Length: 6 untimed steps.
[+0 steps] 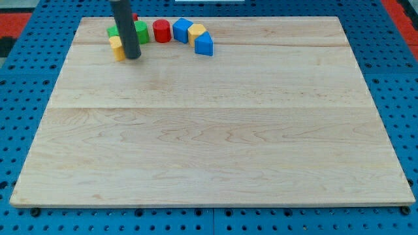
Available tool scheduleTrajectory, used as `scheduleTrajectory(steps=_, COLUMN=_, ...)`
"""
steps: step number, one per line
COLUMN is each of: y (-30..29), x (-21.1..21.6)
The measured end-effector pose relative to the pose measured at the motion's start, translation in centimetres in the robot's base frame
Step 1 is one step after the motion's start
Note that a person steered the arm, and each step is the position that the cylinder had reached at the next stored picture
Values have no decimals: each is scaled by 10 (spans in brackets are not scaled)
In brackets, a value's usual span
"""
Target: Place your arm above the red circle
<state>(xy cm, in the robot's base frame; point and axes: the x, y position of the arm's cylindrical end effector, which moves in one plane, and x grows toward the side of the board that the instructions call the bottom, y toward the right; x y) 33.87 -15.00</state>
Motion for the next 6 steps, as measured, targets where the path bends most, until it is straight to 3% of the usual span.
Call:
scheduleTrajectory(steps=1, y=87, x=17)
scheduleTrajectory(steps=2, y=213, x=1)
scheduleTrajectory(steps=3, y=241, x=-73)
scheduleTrajectory(steps=4, y=183, x=-121)
scheduleTrajectory(steps=5, y=75, x=-145)
scheduleTrajectory(steps=6, y=13, x=-135)
